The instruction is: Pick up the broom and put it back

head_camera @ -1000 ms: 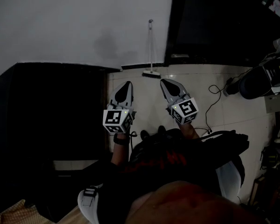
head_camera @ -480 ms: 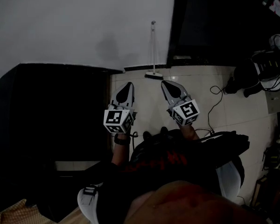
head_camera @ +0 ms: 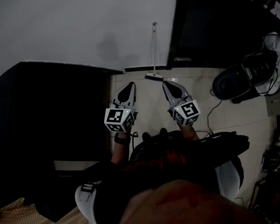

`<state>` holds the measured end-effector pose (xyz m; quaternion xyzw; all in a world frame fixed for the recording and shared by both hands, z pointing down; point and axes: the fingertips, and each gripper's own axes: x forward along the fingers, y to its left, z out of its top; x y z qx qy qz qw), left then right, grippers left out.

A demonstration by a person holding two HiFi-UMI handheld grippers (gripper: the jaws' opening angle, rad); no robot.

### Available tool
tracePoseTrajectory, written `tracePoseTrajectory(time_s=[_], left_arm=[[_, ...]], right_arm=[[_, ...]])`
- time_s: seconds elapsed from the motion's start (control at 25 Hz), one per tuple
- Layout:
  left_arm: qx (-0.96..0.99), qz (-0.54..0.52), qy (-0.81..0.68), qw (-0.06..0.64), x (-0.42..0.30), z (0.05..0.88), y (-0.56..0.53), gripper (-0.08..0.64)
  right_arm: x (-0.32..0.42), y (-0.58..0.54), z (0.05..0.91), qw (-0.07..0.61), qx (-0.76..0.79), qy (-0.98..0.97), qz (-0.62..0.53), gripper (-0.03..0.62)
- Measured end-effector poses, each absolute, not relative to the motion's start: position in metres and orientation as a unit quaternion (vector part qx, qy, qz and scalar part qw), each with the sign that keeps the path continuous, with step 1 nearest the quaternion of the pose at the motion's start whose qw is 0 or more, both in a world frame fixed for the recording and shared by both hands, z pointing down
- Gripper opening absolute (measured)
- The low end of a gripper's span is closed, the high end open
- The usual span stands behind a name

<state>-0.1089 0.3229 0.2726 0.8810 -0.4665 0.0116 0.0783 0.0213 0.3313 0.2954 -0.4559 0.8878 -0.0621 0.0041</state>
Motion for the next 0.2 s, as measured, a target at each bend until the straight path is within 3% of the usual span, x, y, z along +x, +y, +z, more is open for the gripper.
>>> tracePoseTrajectory(time_s=[0.2], left_arm=[[0.88, 0.013, -0.468, 0.083, -0.1118, 0.2754, 0.3168, 0.005]], right_arm=[[0.0153, 0.325, 0.3016, 0.012, -0.454, 0.888, -0.067, 0.0]])
